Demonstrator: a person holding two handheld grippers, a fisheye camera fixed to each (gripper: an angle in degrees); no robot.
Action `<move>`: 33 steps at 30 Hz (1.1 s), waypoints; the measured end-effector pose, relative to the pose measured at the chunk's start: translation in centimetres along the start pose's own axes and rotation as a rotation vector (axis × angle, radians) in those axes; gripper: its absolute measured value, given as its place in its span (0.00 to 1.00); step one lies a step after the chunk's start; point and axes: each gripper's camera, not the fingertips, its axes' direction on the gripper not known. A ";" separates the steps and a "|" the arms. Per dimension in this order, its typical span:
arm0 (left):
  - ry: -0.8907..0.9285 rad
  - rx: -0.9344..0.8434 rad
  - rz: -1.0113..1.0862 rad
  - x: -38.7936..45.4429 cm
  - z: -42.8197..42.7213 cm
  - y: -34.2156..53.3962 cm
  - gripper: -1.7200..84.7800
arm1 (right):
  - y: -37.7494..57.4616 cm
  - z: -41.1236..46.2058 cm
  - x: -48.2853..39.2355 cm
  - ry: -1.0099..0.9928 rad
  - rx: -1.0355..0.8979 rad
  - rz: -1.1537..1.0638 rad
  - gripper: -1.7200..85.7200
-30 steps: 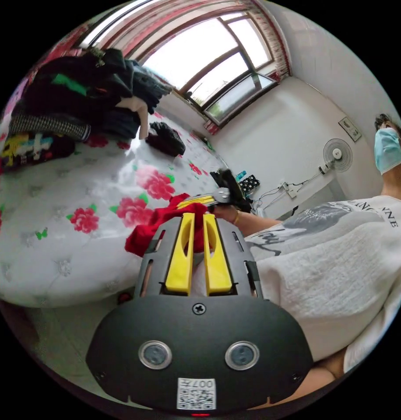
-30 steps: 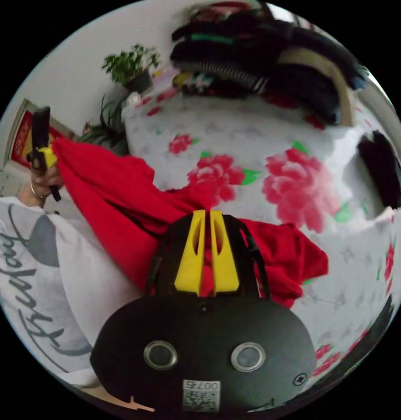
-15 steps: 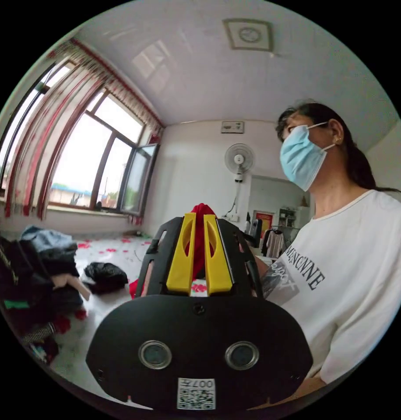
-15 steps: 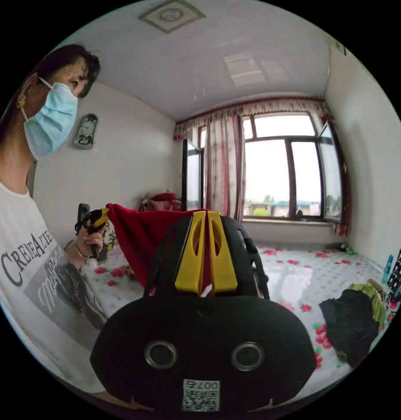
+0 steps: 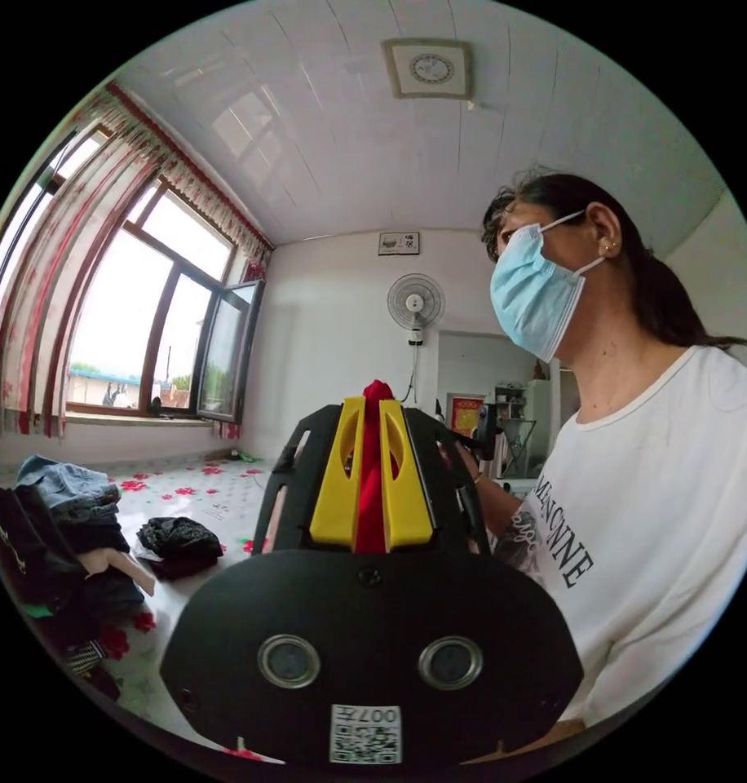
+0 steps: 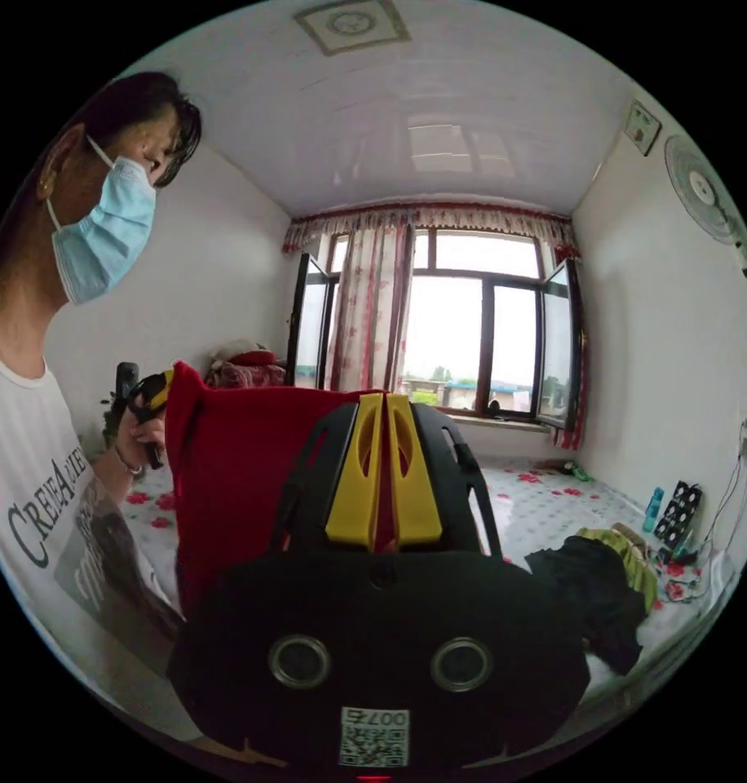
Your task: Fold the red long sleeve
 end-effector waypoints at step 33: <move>-0.913 -1.105 -1.033 -43.1 18.6 65.8 0.14 | 21.0 32.2 23.9 -0.267 -1.219 0.478 0.12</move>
